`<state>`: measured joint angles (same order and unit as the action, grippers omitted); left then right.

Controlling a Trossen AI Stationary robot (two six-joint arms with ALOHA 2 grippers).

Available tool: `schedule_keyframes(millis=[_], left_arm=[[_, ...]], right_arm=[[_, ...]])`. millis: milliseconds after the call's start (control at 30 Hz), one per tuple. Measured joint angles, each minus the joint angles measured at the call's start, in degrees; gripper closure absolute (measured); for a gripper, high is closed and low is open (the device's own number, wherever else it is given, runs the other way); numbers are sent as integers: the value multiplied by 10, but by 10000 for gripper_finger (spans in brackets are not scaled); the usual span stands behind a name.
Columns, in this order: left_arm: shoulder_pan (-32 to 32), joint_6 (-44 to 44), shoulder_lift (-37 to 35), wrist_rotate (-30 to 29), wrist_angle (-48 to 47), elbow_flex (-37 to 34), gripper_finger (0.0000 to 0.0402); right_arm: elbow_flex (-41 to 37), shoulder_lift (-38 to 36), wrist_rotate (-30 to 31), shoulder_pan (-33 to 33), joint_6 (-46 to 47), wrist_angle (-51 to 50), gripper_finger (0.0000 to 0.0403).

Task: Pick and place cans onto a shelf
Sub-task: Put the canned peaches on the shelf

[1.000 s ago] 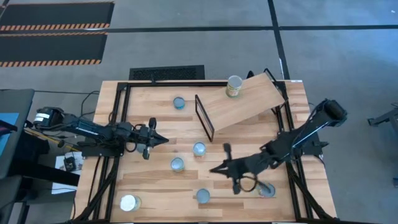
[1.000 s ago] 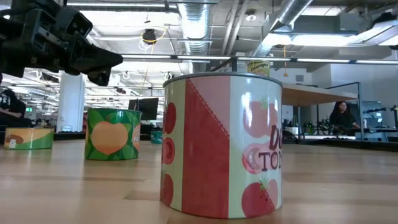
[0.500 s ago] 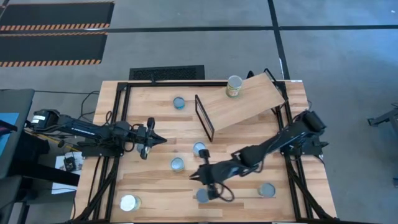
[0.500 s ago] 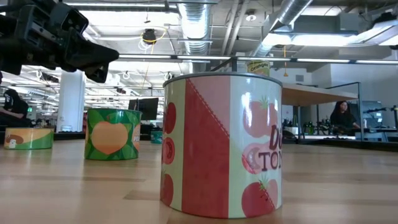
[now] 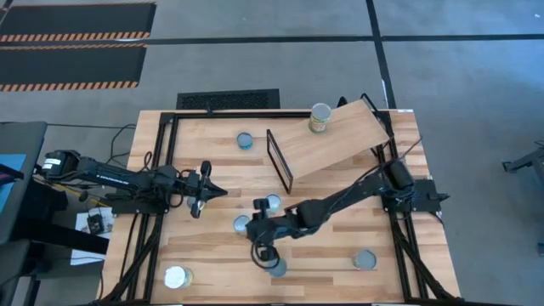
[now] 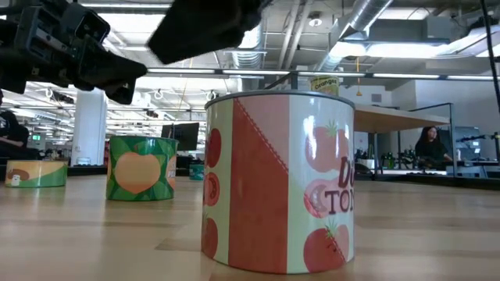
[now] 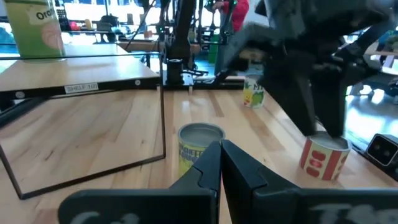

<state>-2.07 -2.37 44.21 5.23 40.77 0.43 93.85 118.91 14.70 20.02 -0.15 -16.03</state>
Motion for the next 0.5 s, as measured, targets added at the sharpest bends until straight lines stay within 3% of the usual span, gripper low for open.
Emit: schedule_keyframes(millis=[167, 500], left_arm=[[0, 0, 0, -2, 0, 0, 401], [0, 0, 0, -6, -6, 0, 401]], right_arm=[[16, 35, -14, -11, -3, -1, 202], [26, 82, -37, -22, -19, -4, 235]])
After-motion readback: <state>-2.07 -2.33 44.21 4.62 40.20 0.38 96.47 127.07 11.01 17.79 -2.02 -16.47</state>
